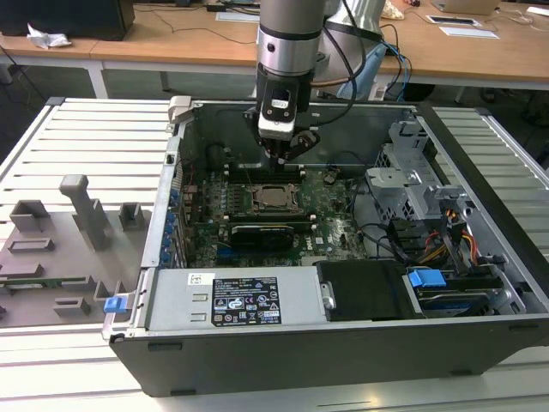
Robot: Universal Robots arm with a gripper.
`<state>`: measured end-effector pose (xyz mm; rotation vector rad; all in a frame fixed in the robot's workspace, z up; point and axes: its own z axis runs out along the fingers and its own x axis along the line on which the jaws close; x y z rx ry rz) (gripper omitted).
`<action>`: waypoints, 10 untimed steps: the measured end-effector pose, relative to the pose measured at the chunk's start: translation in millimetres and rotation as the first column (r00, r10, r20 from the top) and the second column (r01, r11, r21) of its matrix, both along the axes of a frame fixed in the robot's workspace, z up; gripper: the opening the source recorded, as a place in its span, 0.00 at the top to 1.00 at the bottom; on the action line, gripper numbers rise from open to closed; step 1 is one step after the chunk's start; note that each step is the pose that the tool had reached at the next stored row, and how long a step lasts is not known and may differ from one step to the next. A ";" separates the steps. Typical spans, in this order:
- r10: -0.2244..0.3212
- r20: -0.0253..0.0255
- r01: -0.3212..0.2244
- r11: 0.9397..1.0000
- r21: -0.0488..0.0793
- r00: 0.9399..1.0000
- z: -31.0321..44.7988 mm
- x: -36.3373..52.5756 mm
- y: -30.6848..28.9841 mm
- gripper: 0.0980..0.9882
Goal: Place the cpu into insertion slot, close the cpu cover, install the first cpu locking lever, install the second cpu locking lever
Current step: 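Install the first cpu locking lever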
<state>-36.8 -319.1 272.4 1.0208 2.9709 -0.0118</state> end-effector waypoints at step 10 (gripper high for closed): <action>0.185 0.000 -0.185 0.983 0.000 0.983 0.0 -0.2 0.0 0.99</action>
